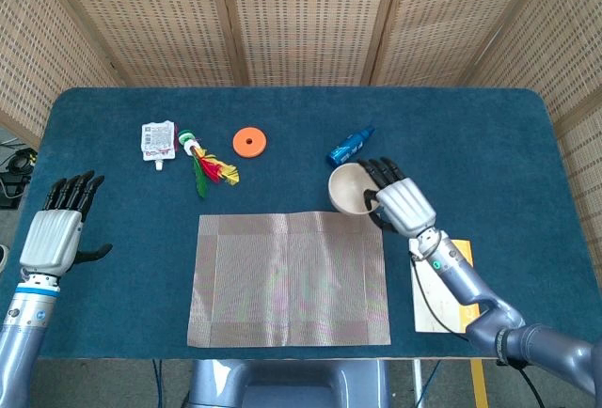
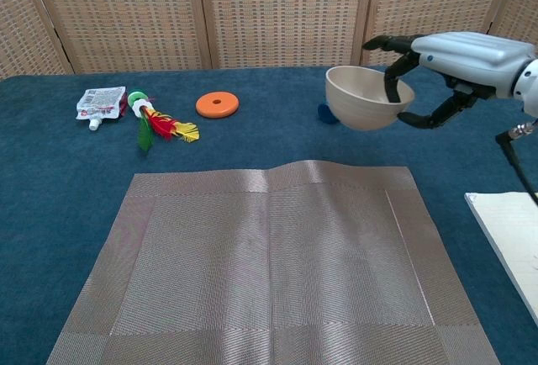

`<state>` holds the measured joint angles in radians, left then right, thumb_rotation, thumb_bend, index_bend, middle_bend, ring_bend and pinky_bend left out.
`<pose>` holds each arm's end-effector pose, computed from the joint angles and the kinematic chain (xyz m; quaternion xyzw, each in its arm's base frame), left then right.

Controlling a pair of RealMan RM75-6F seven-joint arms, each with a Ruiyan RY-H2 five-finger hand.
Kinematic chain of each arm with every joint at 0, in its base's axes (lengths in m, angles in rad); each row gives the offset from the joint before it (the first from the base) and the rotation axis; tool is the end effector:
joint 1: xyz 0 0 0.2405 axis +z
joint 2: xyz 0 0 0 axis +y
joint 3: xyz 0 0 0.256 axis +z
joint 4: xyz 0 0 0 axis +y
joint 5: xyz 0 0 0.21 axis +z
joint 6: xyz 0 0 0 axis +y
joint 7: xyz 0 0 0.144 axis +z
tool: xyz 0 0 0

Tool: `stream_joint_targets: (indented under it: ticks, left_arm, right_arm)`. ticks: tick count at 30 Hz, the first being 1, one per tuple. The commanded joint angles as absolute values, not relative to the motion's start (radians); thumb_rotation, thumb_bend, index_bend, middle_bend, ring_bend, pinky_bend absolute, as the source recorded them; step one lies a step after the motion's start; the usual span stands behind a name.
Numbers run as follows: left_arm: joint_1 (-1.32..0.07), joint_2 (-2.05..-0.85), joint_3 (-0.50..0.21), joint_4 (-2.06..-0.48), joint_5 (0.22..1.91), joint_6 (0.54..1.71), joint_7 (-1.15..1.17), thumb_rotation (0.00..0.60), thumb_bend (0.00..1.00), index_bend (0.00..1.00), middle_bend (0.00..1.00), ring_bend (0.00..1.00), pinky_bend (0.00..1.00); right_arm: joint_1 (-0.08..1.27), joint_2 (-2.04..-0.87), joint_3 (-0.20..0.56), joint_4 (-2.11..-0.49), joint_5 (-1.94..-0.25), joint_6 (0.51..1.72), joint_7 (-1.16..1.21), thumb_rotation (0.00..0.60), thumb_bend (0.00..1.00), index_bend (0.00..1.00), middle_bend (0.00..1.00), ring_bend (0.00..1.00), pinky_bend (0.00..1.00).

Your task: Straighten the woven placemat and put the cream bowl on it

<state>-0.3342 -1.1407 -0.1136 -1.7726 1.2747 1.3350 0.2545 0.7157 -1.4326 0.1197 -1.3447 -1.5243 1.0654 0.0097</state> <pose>-0.2501 0.2573 0.1344 -0.6257 -0.3760 -0.3780 0.5693 -0.1657 -0.3526 0.0333 0.7671 -0.2778 0.4361 0.3798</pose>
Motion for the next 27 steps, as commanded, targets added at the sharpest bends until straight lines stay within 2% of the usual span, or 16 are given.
stream_joint_targets:
  ticks: [1, 7, 12, 24, 26, 27]
  left_arm:
    - [-0.332, -1.137, -0.114, -1.774, 1.28, 1.336, 0.247, 0.6, 0.0, 0.0, 0.0, 0.0, 0.0]
    - [-0.327, -1.132, -0.114, -1.775, 1.284, 1.333, 0.234, 0.6, 0.0, 0.0, 0.0, 0.0, 0.0]
    - [-0.323, -1.13, -0.118, -1.774, 1.283, 1.338, 0.239, 0.6, 0.0, 0.0, 0.0, 0.0, 0.0]
    - [-0.323, -1.126, -0.121, -1.778, 1.278, 1.325, 0.239, 0.6, 0.0, 0.0, 0.0, 0.0, 0.0]
    - [-0.323, -1.125, -0.122, -1.777, 1.277, 1.323, 0.239, 0.6, 0.0, 0.0, 0.0, 0.0, 0.0]
    - [-0.324, -1.125, -0.122, -1.777, 1.277, 1.321, 0.239, 0.6, 0.0, 0.0, 0.0, 0.0, 0.0]
  right_arm:
    - [0.734, -1.355, 0.075, -1.531, -1.578, 1.038, -0.149, 0.6, 0.6, 0.71, 0.04, 0.0, 0.0]
    - [0.771, -1.421, 0.078, -1.595, -1.564, 0.975, -0.256, 0.6, 0.6, 0.71, 0.04, 0.0, 0.0]
    - [0.814, -1.534, 0.08, -1.559, -1.509, 0.883, -0.342, 0.6, 0.59, 0.71, 0.04, 0.0, 0.0]
    - [0.823, -1.615, 0.075, -1.469, -1.475, 0.876, -0.419, 0.6, 0.58, 0.7, 0.03, 0.0, 0.0]
    - [0.822, -1.609, 0.071, -1.472, -1.475, 0.874, -0.416, 0.6, 0.54, 0.61, 0.02, 0.0, 0.0]
    - [0.82, -1.596, 0.066, -1.484, -1.471, 0.867, -0.407, 0.6, 0.46, 0.48, 0.01, 0.0, 0.0]
